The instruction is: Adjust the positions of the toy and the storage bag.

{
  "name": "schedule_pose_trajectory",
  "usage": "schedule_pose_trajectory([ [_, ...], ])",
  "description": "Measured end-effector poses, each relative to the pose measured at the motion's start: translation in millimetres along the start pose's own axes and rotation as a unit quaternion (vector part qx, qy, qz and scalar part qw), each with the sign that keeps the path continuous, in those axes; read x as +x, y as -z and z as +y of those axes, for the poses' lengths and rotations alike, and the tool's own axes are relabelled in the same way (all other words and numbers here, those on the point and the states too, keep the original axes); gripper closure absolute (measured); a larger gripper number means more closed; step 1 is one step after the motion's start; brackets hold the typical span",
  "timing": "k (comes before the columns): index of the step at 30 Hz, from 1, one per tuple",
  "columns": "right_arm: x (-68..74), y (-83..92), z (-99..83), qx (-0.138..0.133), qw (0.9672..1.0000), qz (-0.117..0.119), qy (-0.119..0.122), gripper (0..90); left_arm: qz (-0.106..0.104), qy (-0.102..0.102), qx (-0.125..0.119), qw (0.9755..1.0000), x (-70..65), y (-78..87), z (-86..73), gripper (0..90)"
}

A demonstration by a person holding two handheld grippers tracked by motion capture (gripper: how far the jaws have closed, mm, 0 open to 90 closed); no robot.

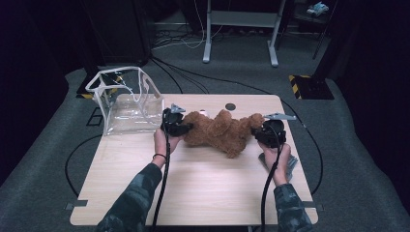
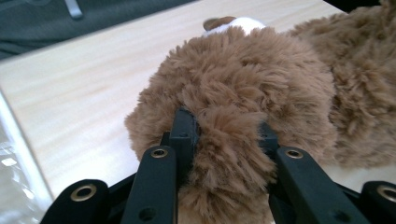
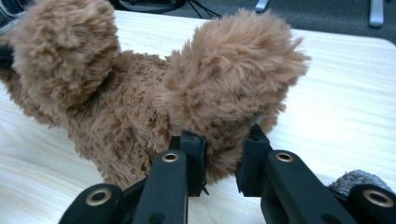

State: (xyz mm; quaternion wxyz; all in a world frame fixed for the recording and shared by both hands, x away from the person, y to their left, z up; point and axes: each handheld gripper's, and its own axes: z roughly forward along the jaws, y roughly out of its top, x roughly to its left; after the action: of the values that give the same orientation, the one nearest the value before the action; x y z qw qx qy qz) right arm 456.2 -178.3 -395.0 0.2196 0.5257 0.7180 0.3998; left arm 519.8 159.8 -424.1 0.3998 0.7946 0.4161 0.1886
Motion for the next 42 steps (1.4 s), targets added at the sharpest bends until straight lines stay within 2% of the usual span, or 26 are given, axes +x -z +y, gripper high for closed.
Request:
schedule_pose_trajectory([
  [1, 0.9, 1.9, -0.1, -0.004, 1.0, -0.001, 0.003, 76.5, 0.0, 0.004, -0.003, 1.0, 0.1, -1.2, 1.6, 70.6],
  [4, 3.3, 7.2, -0.9, -0.009, 1.0, 0.002, 0.002, 76.5, 0.005, -0.002, 0.0, 1.0, 1.1, -2.5, 5.5, 70.7],
  [5, 3.7, 8.7, -1.3, -0.011, 0.9999, 0.0, 0.005, 76.5, 0.012, -0.01, 0.001, 0.9999, 0.6, -5.0, 9.4, 70.8],
  [9, 7.4, 12.9, -4.2, -0.014, 0.9999, 0.001, 0.007, 76.5, 0.018, -0.004, 0.002, 0.9998, 2.2, -11.0, 16.2, 71.0],
  [10, 8.9, 14.0, -5.8, -0.013, 0.9999, 0.001, 0.008, 76.6, 0.022, -0.011, 0.002, 0.9997, 2.2, -12.8, 17.6, 71.1],
  [11, 10.6, 14.7, -7.3, -0.012, 0.9999, 0.0, 0.01, 76.6, 0.026, -0.016, 0.011, 0.9995, 2.6, -13.8, 19.0, 71.1],
  [12, 11.2, 15.0, -8.6, -0.013, 0.9998, 0.003, 0.012, 76.7, 0.025, -0.011, 0.011, 0.9996, 4.1, -17.0, 20.8, 71.1],
  [17, 21.6, 12.2, -19.2, -0.001, 0.9997, 0.001, 0.024, 76.7, 0.035, -0.014, 0.037, 0.9986, 8.0, -30.1, 23.3, 70.9],
  [20, 24.5, 4.1, -26.2, 0.014, 0.9997, 0.002, 0.02, 76.6, 0.035, 0.002, 0.059, 0.9977, 11.2, -37.7, 16.7, 68.6],
  [21, 24.4, 2.2, -28.2, 0.015, 0.9997, 0.004, 0.016, 76.4, 0.036, 0.008, 0.054, 0.9979, 12.7, -37.9, 14.3, 66.5],
  [24, 25.1, 1.2, -29.5, 0.017, 0.9997, 0.006, 0.015, 75.5, 0.036, 0.024, 0.046, 0.998, 16.1, -30.1, 11.4, 52.8],
  [27, 25.4, 1.9, -29.2, 0.022, 0.9996, 0.004, 0.015, 74.5, 0.033, 0.029, 0.037, 0.9984, 15.0, -16.8, 10.3, 39.6],
  [29, 24.9, 1.4, -29.9, 0.027, 0.9995, 0.006, 0.016, 74.2, 0.025, 0.028, 0.037, 0.9986, 11.9, -8.7, 9.2, 35.1],
  [32, 26.2, 0.4, -31.5, 0.033, 0.9993, 0.01, 0.016, 73.9, 0.009, 0.027, 0.024, 0.9993, 4.9, 3.3, 8.7, 30.8],
  [35, 28.5, 0.6, -32.3, 0.037, 0.9991, 0.008, 0.017, 73.5, -0.004, 0.017, 0.008, 0.9998, -5.4, 15.1, 8.4, 28.9],
  [38, 29.5, 1.3, -32.9, 0.041, 0.999, 0.011, 0.017, 73.2, -0.022, 0.003, -0.006, 0.9997, -20.9, 26.8, 7.9, 26.8],
  [42, 31.0, 1.7, -33.3, 0.045, 0.9987, 0.011, 0.021, 72.6, -0.049, -0.015, -0.012, 0.9986, -44.3, 33.4, 7.9, 23.9],
])
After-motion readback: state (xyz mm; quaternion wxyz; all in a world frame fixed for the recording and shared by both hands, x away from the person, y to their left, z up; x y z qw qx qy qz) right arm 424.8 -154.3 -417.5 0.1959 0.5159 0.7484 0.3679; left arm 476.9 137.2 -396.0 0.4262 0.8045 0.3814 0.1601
